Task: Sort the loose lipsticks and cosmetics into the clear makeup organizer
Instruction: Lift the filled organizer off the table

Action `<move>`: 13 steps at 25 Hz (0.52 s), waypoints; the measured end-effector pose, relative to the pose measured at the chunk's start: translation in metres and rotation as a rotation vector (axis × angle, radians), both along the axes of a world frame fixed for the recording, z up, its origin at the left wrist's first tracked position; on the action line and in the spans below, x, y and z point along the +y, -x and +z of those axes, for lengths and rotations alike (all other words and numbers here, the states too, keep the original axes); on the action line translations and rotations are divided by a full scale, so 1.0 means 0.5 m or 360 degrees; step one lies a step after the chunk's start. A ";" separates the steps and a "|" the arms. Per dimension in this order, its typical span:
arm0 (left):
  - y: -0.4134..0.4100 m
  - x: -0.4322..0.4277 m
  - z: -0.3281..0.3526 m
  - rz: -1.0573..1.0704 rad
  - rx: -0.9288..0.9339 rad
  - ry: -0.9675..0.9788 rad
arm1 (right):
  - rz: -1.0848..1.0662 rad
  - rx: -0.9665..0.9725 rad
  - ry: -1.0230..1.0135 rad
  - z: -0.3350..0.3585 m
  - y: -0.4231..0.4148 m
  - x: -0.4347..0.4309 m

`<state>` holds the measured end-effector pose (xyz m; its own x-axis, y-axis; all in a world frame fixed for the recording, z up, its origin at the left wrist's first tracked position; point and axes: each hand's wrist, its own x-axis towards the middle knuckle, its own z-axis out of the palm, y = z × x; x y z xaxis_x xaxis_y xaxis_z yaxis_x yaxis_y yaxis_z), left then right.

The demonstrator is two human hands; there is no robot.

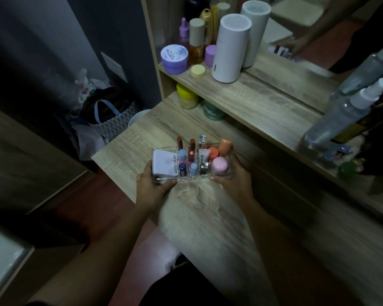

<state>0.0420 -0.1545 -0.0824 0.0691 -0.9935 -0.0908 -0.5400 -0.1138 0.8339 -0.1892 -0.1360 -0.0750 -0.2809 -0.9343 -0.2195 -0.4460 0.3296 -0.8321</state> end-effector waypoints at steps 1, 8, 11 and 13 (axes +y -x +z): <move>-0.002 0.001 -0.001 -0.0018 0.0017 0.0023 | -0.0024 0.0001 0.0003 0.000 -0.001 0.009; 0.023 0.028 0.012 -0.0331 -0.0043 0.0023 | -0.0319 -0.0063 0.0026 0.000 0.018 0.130; 0.057 0.059 0.020 -0.0501 0.0000 -0.0041 | -0.0448 0.0086 0.0104 -0.002 0.040 0.206; 0.088 0.085 0.021 -0.0615 0.0039 -0.0066 | -0.0552 0.0061 0.0086 0.000 0.060 0.259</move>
